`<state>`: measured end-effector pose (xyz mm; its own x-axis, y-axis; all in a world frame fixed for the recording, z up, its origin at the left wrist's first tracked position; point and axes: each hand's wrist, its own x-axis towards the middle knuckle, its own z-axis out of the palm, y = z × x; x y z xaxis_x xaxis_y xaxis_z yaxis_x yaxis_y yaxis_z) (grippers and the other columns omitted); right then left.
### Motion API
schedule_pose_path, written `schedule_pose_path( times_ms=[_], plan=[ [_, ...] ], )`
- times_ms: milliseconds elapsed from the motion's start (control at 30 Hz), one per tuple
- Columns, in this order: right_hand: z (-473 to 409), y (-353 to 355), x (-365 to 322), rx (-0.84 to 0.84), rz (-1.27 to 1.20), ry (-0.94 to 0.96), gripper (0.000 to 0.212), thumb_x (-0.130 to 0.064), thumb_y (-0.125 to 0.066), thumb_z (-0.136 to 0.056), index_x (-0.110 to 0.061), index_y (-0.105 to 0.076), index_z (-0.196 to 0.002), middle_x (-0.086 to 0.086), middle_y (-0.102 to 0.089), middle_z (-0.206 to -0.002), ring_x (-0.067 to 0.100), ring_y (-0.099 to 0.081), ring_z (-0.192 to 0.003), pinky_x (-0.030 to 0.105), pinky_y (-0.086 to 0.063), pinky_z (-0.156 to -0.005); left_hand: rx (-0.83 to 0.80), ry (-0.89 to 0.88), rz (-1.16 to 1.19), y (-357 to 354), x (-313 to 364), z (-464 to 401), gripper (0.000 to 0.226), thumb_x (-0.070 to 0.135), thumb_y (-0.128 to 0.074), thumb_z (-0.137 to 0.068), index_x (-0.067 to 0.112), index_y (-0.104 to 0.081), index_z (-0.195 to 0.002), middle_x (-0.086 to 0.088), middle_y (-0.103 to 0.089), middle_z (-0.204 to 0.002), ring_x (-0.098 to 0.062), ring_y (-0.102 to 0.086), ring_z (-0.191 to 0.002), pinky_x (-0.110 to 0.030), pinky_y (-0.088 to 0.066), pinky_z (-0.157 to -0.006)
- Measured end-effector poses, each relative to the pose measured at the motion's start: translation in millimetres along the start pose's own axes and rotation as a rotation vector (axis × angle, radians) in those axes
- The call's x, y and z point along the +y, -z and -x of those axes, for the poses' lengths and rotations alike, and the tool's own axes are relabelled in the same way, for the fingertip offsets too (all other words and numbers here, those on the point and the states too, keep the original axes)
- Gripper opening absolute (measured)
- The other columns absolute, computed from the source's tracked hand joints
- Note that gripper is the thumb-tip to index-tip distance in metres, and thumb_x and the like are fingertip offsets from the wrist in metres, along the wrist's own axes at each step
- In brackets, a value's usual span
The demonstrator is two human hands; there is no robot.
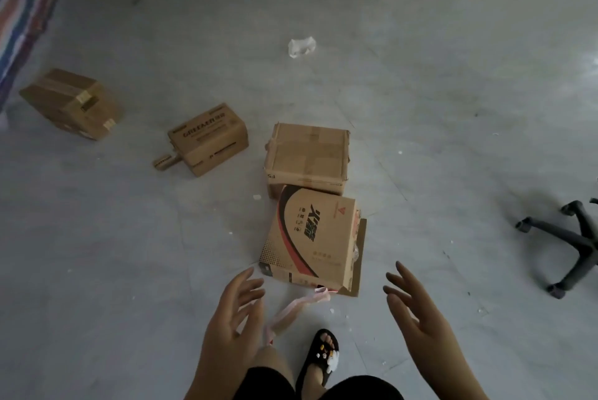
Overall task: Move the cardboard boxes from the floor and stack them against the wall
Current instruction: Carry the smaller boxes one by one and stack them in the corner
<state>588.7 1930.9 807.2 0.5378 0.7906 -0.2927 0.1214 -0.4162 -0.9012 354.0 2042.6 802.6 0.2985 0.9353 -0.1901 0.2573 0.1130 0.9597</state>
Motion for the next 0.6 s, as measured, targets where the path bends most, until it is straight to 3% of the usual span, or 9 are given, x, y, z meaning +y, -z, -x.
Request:
schedule_pose_path(
  times_ms=[67,167,300,433,600],
  plan=[
    [-16.0,-4.1,5.3,-0.011,0.02,-0.059,0.051,-0.019,-0.054,-0.09,-0.036,-0.036,-0.135,-0.016,-0.056,-0.123,-0.013,-0.057,-0.102,0.007,-0.043,-0.075,-0.017,0.046,-0.014,-0.1,-6.4,-18.7,0.038,0.027,-0.054,-0.08,0.034,-0.051,-0.117,0.025,-0.064,-0.105,0.001,-0.063,-0.098,-0.007,-0.046,-0.079],
    [-40.1,-14.6,17.2,-0.003,0.029,-0.16,0.049,-0.019,-0.054,-0.091,-0.038,-0.036,-0.133,-0.008,-0.055,-0.126,0.001,-0.057,-0.109,0.011,-0.043,-0.079,-0.085,0.165,-0.059,1.9,-26.5,-54.4,0.032,0.019,-0.057,-0.091,0.037,-0.049,-0.116,0.018,-0.067,-0.103,0.004,-0.061,-0.099,-0.01,-0.048,-0.081],
    [-87.8,-37.6,54.3,0.036,0.038,-0.284,0.048,-0.014,-0.054,-0.092,-0.041,-0.039,-0.129,-0.006,-0.057,-0.124,0.0,-0.06,-0.105,0.002,-0.044,-0.071,-0.131,0.281,-0.16,-11.1,-66.6,-119.7,0.029,0.026,-0.057,-0.091,0.041,-0.047,-0.113,0.013,-0.061,-0.11,0.005,-0.059,-0.1,-0.008,-0.044,-0.08],
    [-152.1,-73.5,128.0,0.046,0.024,-0.422,0.051,-0.018,-0.052,-0.094,-0.024,-0.036,-0.142,-0.006,-0.053,-0.126,0.008,-0.055,-0.107,-0.001,-0.042,-0.068,-0.14,0.364,-0.29,-43.7,-148.5,-191.1,0.032,0.014,-0.052,-0.094,0.024,-0.048,-0.124,0.012,-0.058,-0.107,0.002,-0.056,-0.097,0.001,-0.039,-0.072],
    [-245.4,-128.0,263.0,-0.01,0.105,-0.488,0.049,-0.026,-0.048,-0.097,-0.027,-0.035,-0.144,-0.007,-0.051,-0.13,0.006,-0.051,-0.109,0.016,-0.04,-0.084,-0.112,0.482,-0.424,-96.4,-299.4,-280.0,0.041,0.018,-0.049,-0.096,0.018,-0.042,-0.137,0.002,-0.053,-0.12,-0.012,-0.051,-0.102,-0.007,-0.038,-0.062]
  ],
)
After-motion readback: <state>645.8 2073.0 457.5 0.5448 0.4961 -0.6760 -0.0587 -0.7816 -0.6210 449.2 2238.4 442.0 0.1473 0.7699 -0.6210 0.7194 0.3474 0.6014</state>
